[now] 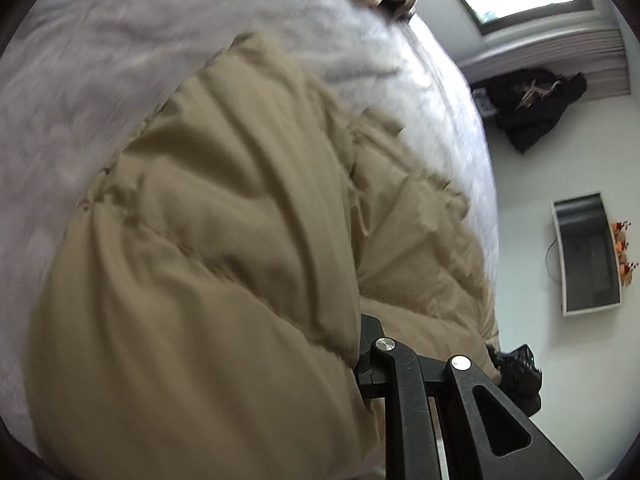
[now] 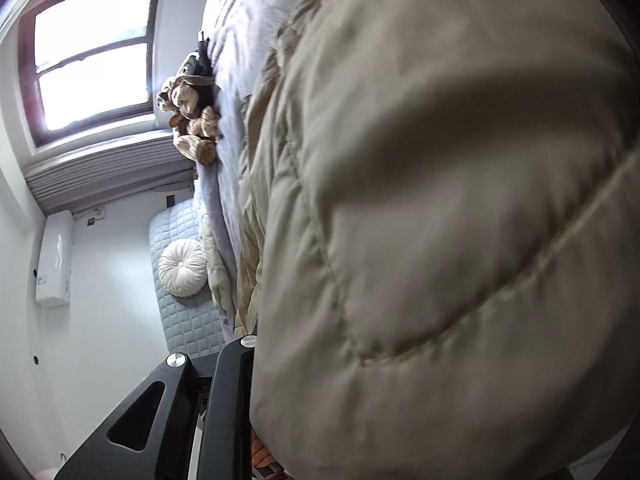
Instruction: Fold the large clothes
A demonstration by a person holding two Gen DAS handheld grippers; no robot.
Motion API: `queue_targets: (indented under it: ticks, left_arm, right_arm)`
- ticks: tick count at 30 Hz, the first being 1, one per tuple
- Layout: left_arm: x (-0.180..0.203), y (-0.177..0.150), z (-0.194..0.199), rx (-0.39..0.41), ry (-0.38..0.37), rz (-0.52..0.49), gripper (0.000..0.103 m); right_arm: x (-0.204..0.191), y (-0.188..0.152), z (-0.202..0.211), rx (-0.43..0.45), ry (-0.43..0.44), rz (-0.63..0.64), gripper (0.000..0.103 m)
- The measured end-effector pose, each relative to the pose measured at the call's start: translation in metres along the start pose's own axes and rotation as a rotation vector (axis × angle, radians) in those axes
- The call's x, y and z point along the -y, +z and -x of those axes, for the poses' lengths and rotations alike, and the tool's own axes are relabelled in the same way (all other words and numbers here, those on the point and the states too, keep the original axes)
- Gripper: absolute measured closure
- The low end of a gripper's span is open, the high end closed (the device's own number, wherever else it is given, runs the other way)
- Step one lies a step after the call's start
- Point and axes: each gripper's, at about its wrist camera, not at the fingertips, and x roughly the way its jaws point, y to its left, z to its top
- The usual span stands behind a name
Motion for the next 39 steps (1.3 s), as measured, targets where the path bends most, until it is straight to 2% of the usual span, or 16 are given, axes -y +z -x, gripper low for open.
queue_targets:
  ticks: [5, 7, 8, 9, 13, 16, 19, 21, 22, 23, 26, 28, 31, 35, 37, 39]
  left_arm:
    - [-0.019, -0.012, -0.014, -0.071, 0.044, 0.032, 0.082]
    - [-0.014, -0.013, -0.01, -0.084, 0.086, 0.024, 0.069]
    - [-0.01, -0.01, -0.007, -0.089, 0.128, 0.01, 0.054]
    - [-0.007, -0.01, -0.002, -0.092, 0.17, -0.01, 0.05]
    - [-0.002, -0.016, 0.027, -0.111, 0.22, -0.083, 0.05]
    - [-0.007, -0.02, 0.052, -0.103, 0.254, -0.094, 0.05]
    - [-0.009, -0.013, 0.071, -0.047, 0.329, -0.09, 0.05]
    - [-0.01, -0.008, 0.085, 0.004, 0.355, -0.075, 0.05]
    - [-0.01, -0.004, 0.092, 0.028, 0.361, -0.072, 0.05]
    - [-0.009, 0.001, 0.096, 0.051, 0.365, -0.076, 0.05]
    - [0.006, 0.017, 0.09, 0.078, 0.366, -0.124, 0.05]
    - [0.015, 0.024, 0.079, 0.07, 0.36, -0.164, 0.05]
    - [0.021, 0.03, 0.055, 0.036, 0.36, -0.191, 0.05]
    - [0.011, 0.032, 0.02, -0.026, 0.403, -0.149, 0.05]
    - [0.005, 0.033, 0.01, -0.044, 0.424, -0.141, 0.05]
    - [0.002, 0.035, 0.007, -0.056, 0.43, -0.136, 0.05]
  right_arm:
    - [0.036, -0.006, -0.004, 0.008, -0.054, -0.076, 0.074]
    - [0.038, -0.004, -0.006, 0.017, -0.074, -0.096, 0.07]
    - [0.039, -0.006, -0.004, 0.02, -0.082, -0.101, 0.064]
    - [0.037, -0.01, 0.003, 0.025, -0.095, -0.105, 0.062]
    - [0.019, -0.016, 0.017, 0.02, -0.182, -0.087, 0.053]
    - [-0.001, -0.021, 0.033, 0.044, -0.305, -0.008, 0.053]
    - [-0.004, -0.028, 0.058, 0.103, -0.417, 0.02, 0.053]
    - [-0.006, -0.026, 0.074, 0.162, -0.443, 0.006, 0.058]
    - [-0.007, -0.024, 0.081, 0.196, -0.455, -0.003, 0.067]
    - [-0.005, -0.024, 0.092, 0.226, -0.467, -0.01, 0.071]
    - [-0.027, -0.029, 0.105, 0.295, -0.483, 0.0, 0.073]
    - [-0.05, -0.031, 0.106, 0.328, -0.504, 0.076, 0.073]
    - [-0.071, -0.042, 0.088, 0.307, -0.531, 0.191, 0.073]
    - [-0.076, -0.053, 0.057, 0.201, -0.628, 0.305, 0.073]
    - [-0.075, -0.054, 0.036, 0.15, -0.659, 0.314, 0.073]
    - [-0.059, -0.057, 0.037, 0.121, -0.675, 0.297, 0.073]
